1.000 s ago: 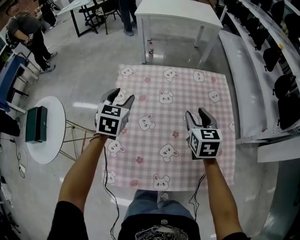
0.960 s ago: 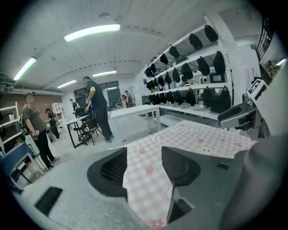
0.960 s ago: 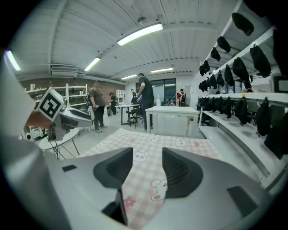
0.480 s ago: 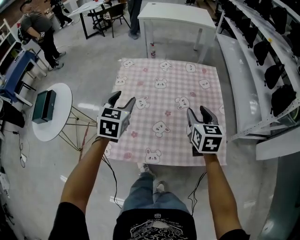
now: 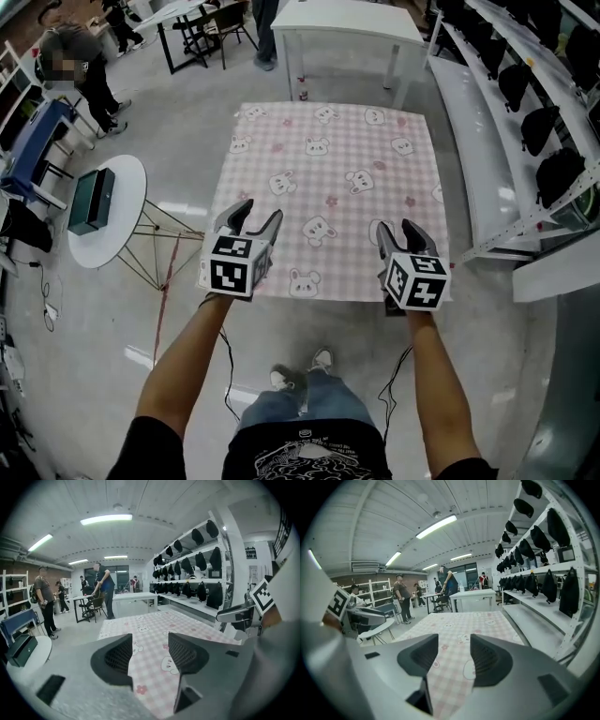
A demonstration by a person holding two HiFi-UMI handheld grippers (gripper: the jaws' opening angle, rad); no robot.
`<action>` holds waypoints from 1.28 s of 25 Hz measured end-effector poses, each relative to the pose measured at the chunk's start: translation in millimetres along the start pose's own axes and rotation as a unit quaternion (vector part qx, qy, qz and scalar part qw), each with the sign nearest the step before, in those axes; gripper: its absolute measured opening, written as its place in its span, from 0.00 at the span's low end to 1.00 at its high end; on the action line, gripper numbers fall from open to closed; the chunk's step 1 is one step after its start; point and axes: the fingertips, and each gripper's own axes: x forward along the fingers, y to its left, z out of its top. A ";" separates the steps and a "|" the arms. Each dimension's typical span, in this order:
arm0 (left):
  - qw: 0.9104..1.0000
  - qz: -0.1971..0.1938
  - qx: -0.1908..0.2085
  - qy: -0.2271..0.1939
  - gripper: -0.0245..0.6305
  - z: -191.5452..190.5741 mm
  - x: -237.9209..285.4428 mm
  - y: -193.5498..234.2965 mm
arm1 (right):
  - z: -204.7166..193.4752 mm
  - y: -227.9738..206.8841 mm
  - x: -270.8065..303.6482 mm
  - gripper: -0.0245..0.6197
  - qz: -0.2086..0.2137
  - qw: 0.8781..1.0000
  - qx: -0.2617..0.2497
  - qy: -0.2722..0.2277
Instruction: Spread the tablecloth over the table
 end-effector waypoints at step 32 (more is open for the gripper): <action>0.859 -0.062 -0.506 0.046 0.42 -244.4 -41.5 -96.2 | -212.9 -25.6 -85.1 0.35 -0.025 0.922 0.385 0.033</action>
